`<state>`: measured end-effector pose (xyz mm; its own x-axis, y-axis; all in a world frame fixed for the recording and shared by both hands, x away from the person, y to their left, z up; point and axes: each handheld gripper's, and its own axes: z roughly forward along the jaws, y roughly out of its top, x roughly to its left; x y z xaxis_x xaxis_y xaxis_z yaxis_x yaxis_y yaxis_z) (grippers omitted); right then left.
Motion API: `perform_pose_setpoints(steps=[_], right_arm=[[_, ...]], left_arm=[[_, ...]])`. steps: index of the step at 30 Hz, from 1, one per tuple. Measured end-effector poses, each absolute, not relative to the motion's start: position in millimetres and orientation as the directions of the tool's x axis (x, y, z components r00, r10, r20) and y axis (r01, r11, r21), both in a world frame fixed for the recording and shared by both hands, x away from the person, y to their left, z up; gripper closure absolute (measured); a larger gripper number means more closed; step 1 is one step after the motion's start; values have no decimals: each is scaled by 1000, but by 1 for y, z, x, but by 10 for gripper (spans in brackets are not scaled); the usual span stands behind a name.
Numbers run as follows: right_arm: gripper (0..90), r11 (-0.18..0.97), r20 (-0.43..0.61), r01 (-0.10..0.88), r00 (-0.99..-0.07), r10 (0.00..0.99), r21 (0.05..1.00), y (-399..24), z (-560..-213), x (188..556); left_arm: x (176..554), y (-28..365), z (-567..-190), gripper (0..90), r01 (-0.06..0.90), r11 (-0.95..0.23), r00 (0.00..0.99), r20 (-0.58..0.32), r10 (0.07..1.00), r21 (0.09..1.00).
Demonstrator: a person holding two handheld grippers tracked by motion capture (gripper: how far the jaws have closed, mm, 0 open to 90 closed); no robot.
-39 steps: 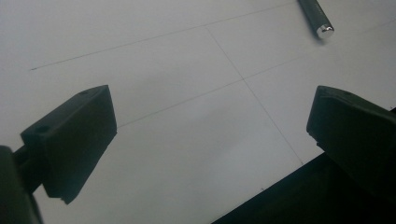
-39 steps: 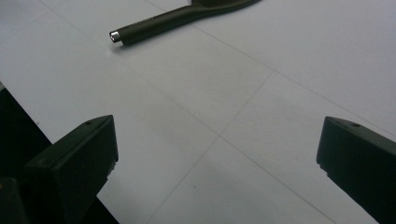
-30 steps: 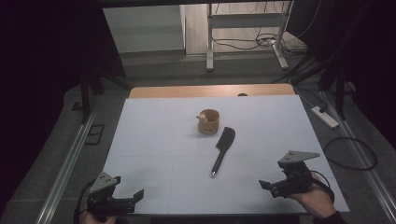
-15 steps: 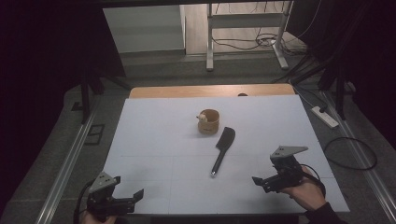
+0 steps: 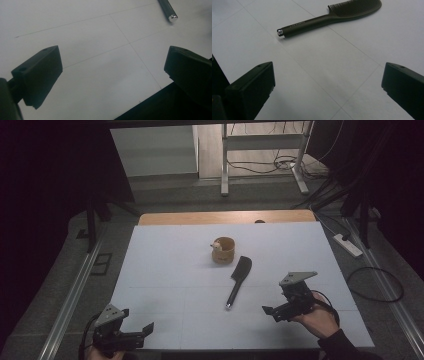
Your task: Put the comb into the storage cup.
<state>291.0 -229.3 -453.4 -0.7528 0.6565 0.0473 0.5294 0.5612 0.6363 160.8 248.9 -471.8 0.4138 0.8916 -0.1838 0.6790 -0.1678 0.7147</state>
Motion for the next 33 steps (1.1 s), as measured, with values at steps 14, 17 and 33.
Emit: perform_pose_setpoints(steps=[14,17,33], right_arm=[[0,560,73,539,-759,647,630,-208,-453,304],[0,574,61,524,-769,636,629,-203,-454,306],[0,600,69,525,-785,616,603,-182,-461,322]], left_arm=[[161,249,-472,23,679,-169,415,-185,891,714],[161,249,-472,23,679,-168,415,-185,891,714],[161,249,-472,23,678,-169,417,-186,890,715]])
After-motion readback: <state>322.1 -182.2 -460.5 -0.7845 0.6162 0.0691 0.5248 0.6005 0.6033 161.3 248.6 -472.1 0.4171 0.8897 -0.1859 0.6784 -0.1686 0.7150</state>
